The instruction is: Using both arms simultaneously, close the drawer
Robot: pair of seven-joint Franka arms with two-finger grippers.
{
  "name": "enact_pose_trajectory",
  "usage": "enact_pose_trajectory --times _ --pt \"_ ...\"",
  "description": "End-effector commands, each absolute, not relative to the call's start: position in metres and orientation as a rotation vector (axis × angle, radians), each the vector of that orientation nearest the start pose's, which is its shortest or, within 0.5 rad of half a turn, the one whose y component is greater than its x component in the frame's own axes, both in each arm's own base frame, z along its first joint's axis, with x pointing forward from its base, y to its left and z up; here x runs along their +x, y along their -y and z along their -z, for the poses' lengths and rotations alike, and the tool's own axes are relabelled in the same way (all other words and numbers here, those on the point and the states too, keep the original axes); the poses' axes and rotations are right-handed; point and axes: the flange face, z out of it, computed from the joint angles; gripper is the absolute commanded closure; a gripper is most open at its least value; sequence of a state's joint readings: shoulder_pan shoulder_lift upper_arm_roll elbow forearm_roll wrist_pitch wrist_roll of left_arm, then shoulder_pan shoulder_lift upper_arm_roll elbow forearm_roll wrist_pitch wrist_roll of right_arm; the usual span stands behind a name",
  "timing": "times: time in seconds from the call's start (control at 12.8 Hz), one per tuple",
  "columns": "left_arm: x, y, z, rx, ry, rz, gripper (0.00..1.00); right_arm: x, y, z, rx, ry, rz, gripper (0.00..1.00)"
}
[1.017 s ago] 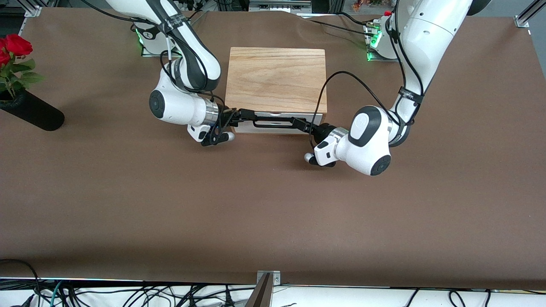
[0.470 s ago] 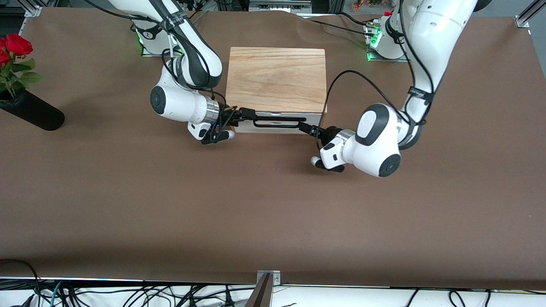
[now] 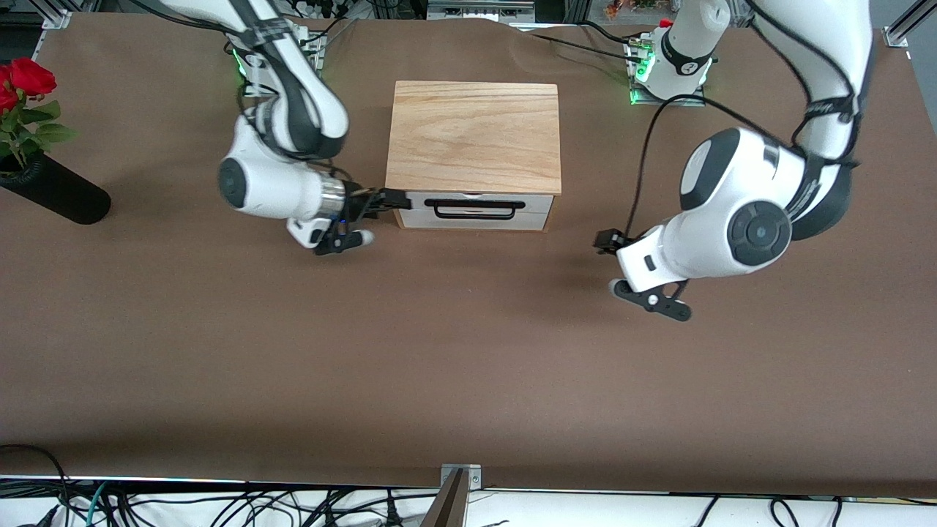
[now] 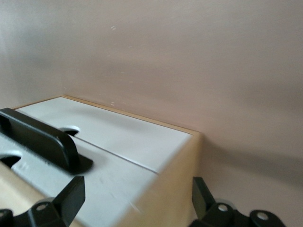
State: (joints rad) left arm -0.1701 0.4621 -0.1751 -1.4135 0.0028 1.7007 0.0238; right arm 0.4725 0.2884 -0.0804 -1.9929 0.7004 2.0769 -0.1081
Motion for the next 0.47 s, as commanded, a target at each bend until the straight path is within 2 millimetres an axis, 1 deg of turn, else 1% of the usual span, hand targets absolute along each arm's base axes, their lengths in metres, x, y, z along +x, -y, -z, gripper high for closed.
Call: enact_pose_trajectory --times 0.0,0.08,0.16,0.23,0.31,0.39 --pt "0.637 0.198 -0.459 -2.981 -0.589 -0.176 0.0 0.564 -0.187 -0.371 -2.704 0.116 -0.321 0.0" --pt "0.639 0.181 -0.476 -2.992 -0.531 -0.138 0.0 0.579 -0.161 -0.394 -2.779 0.142 -0.239 0.0" --pt "0.64 0.162 -0.492 -3.002 -0.481 -0.104 0.0 0.589 -0.141 -0.412 -2.853 0.177 -0.175 0.0" --pt "0.64 0.135 -0.514 -3.022 -0.418 -0.058 0.0 0.594 -0.127 -0.434 -2.934 0.226 -0.11 0.0" --pt "0.636 0.104 -0.537 -3.05 -0.349 -0.022 0.0 0.596 -0.119 -0.454 -3.01 0.273 -0.054 0.0" --pt "0.62 0.092 -0.553 -3.143 -0.294 -0.088 0.0 0.595 -0.111 -0.469 -3.07 0.318 -0.014 0.0"
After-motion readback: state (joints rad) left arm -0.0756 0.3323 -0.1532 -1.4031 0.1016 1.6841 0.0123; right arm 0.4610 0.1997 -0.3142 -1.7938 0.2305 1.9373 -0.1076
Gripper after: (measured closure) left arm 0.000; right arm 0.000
